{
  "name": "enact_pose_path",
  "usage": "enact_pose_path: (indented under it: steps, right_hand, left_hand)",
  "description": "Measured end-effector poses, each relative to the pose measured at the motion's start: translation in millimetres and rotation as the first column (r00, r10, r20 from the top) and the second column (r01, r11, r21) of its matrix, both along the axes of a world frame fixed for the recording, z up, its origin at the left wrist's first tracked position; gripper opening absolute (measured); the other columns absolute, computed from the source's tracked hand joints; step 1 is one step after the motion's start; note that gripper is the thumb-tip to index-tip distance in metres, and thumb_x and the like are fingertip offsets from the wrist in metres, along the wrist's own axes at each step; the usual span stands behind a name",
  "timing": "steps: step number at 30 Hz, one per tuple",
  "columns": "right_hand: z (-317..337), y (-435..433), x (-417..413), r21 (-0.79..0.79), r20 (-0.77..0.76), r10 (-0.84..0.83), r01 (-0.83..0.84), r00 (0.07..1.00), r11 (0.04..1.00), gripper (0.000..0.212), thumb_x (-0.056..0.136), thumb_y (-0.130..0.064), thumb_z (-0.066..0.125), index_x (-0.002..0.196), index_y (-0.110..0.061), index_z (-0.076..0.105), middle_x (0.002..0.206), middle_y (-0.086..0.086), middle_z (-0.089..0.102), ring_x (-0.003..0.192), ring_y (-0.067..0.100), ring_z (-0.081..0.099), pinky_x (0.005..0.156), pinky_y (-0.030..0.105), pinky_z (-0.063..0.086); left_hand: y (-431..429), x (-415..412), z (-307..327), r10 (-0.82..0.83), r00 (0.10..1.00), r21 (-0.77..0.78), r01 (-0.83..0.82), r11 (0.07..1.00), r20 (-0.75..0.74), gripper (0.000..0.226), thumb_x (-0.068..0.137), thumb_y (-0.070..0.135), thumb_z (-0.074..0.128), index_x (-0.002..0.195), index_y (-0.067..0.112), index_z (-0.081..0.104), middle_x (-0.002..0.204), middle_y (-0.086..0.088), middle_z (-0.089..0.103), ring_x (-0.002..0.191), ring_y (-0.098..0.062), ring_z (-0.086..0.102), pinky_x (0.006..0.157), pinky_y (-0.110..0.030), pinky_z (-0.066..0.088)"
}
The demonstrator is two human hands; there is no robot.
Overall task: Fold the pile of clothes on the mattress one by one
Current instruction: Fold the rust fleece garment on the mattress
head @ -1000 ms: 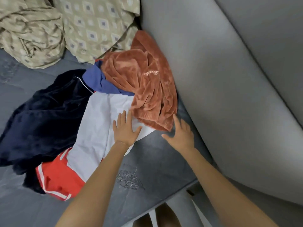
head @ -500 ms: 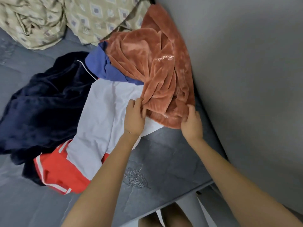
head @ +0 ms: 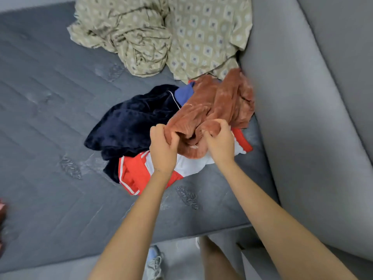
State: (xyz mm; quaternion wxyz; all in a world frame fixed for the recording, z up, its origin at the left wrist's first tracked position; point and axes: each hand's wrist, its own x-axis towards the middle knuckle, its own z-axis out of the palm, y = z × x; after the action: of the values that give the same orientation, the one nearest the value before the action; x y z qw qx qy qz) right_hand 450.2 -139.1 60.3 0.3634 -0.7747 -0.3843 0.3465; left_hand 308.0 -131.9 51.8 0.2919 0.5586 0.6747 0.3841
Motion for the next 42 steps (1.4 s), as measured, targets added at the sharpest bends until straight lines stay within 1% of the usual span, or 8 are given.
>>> enact_pose_path:
  steps: [3,7,15,22,29,35,38,42]
  right_hand:
    - [30.4,-7.7,-46.5,0.052,-0.052,0.068,-0.066,0.996,0.996,0.038,0.086,-0.03,0.069,0.118,-0.015,0.055,0.1,-0.008,0.06,0.099,0.014,0.06,0.081,0.026,0.047]
    - [67.1,-18.9,-124.8,0.132,-0.04,0.184,-0.177,0.982,0.975,0.042,0.084,-0.038,0.071,0.117,-0.015,0.058,0.1,-0.009,0.062,0.097,0.01,0.059,0.078,0.023,0.045]
    - [120.9,-64.9,-328.6,0.266,-0.04,0.219,-0.201,0.975,0.943,0.027,0.081,-0.042,0.073,0.085,-0.016,0.066,0.079,-0.008,0.066,0.078,0.008,0.059,0.072,0.021,0.043]
    - [142.3,-110.8,-479.5,0.23,-0.158,0.294,-0.254,0.943,0.939,0.025,0.082,-0.032,0.074,0.095,-0.012,0.067,0.087,-0.009,0.066,0.08,0.002,0.058,0.066,0.001,0.037]
    - [145.4,-111.5,-554.8,0.161,-0.195,0.403,-0.376,0.894,0.913,0.025,0.084,-0.033,0.072,0.1,-0.014,0.065,0.089,-0.012,0.063,0.078,-0.005,0.055,0.066,0.001,0.037]
    - [153.7,-74.0,-582.3,0.184,-0.231,0.441,-0.406,0.867,0.895,0.017,0.083,-0.034,0.072,0.094,-0.021,0.068,0.088,-0.015,0.066,0.081,-0.005,0.059,0.068,0.005,0.04]
    - [160.3,-47.7,-600.3,0.244,-0.23,0.469,-0.416,0.853,0.876,0.011,0.083,-0.03,0.073,0.091,-0.024,0.069,0.091,-0.013,0.069,0.089,0.003,0.062,0.075,0.012,0.044]
    - [163.3,-25.9,-632.4,0.233,-0.332,0.475,-0.417,0.815,0.878,0.029,0.081,-0.027,0.076,0.104,-0.013,0.066,0.097,-0.004,0.067,0.09,0.008,0.063,0.083,0.021,0.048]
  left_hand:
    - [-6.1,-57.6,36.4,0.045,0.999,0.016,-0.045,0.999,-0.03,0.016,0.09,0.007,0.052,0.08,0.009,0.04,0.085,-0.005,0.038,0.064,-0.008,0.036,0.054,-0.011,0.032]
    - [-20.4,-148.4,76.2,0.167,0.986,0.119,-0.166,0.979,0.004,0.021,0.087,0.002,0.053,0.075,0.009,0.037,0.08,-0.01,0.038,0.067,0.004,0.039,0.061,-0.008,0.031]
    - [-87.8,-367.8,108.7,0.259,0.966,0.221,-0.252,0.942,-0.003,0.016,0.083,0.0,0.059,0.077,0.009,0.047,0.077,-0.013,0.044,0.07,-0.008,0.029,0.066,-0.02,0.023]
    - [-144.7,-531.4,121.4,0.347,0.933,0.222,-0.321,0.921,-0.09,0.02,0.081,0.0,0.063,0.076,0.01,0.047,0.076,-0.012,0.045,0.072,-0.012,0.032,0.067,-0.024,0.023]
    - [-151.2,-609.5,129.7,0.469,0.88,0.211,-0.446,0.87,-0.074,0.016,0.081,0.004,0.063,0.075,0.008,0.048,0.076,-0.011,0.048,0.074,-0.011,0.035,0.068,-0.022,0.024]
    - [-121.1,-640.2,136.3,0.623,0.772,0.163,-0.635,0.755,0.122,0.014,0.076,0.015,0.062,0.074,0.008,0.051,0.067,0.008,0.045,0.076,-0.021,0.046,0.071,-0.033,0.037]
    - [-106.5,-665.3,144.4,0.663,0.736,0.163,-0.677,0.718,0.135,0.011,0.079,0.009,0.066,0.08,0.01,0.055,0.079,-0.006,0.054,0.082,-0.023,0.049,0.074,-0.031,0.038]
    - [-87.9,-700.8,147.7,0.646,0.76,0.16,-0.648,0.744,0.071,0.011,0.078,0.008,0.069,0.087,0.007,0.062,0.087,-0.01,0.058,0.09,-0.027,0.053,0.078,-0.028,0.037]
